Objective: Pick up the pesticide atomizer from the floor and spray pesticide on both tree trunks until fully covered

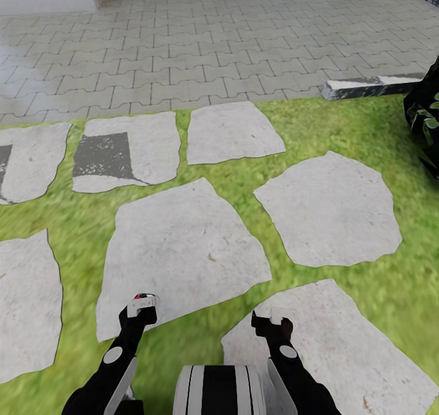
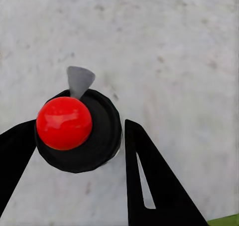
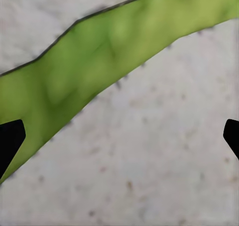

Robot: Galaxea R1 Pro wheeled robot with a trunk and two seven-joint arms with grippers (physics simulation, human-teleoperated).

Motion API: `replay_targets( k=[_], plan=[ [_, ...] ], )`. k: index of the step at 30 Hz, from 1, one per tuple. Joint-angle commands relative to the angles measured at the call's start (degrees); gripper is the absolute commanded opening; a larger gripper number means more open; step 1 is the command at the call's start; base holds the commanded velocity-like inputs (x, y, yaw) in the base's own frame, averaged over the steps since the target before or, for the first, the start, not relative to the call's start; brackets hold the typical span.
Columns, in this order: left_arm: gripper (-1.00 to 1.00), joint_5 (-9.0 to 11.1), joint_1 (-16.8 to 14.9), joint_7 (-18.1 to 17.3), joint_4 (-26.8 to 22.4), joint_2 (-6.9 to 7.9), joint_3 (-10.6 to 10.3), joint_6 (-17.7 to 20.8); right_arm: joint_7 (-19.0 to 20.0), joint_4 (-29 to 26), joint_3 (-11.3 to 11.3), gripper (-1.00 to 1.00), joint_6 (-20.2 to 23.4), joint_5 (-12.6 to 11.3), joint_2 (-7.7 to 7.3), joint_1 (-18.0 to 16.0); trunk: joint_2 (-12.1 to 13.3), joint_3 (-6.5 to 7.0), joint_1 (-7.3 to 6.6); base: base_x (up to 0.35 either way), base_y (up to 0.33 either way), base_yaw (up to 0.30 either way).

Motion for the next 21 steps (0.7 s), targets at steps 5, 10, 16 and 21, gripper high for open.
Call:
replay_targets(
  k=[5, 10, 16, 21],
  plan=[
    [-1.0, 0.4, 0.4, 0.3, -6.9, 0.1, -0.4, 1.6, -0.4, -0.1, 0.3, 1.0, 0.2, -0.6, 0.0, 0.0, 0.0, -0.03, -0.01, 0.0, 0.0, 0.0],
    [-1.0, 0.4, 0.7, 0.3, -10.0, 0.1, -0.4, 4.1, -0.4, -0.1, 0.3, 1.0, 0.2, -0.6, 0.01, 0.0, 0.0, -0.03, -0.01, 0.0, 0.0, 0.0],
    [-1.0, 0.4, 1.3, 0.3, -14.7, 0.12, -0.5, 7.7, -0.4, -0.1, 0.3, 1.0, 0.2, -0.6, 0.02, 0.0, 0.0, -0.03, -0.01, 0.0, 0.0, 0.0],
    [-1.0, 0.4, 2.1, 0.4, -18.7, 0.16, -0.5, 10.9, -0.4, -0.1, 0.3, 1.0, 0.2, -0.6, 0.02, 0.0, 0.0, -0.03, -0.01, 0.0, 0.0, 0.0]
  ],
)
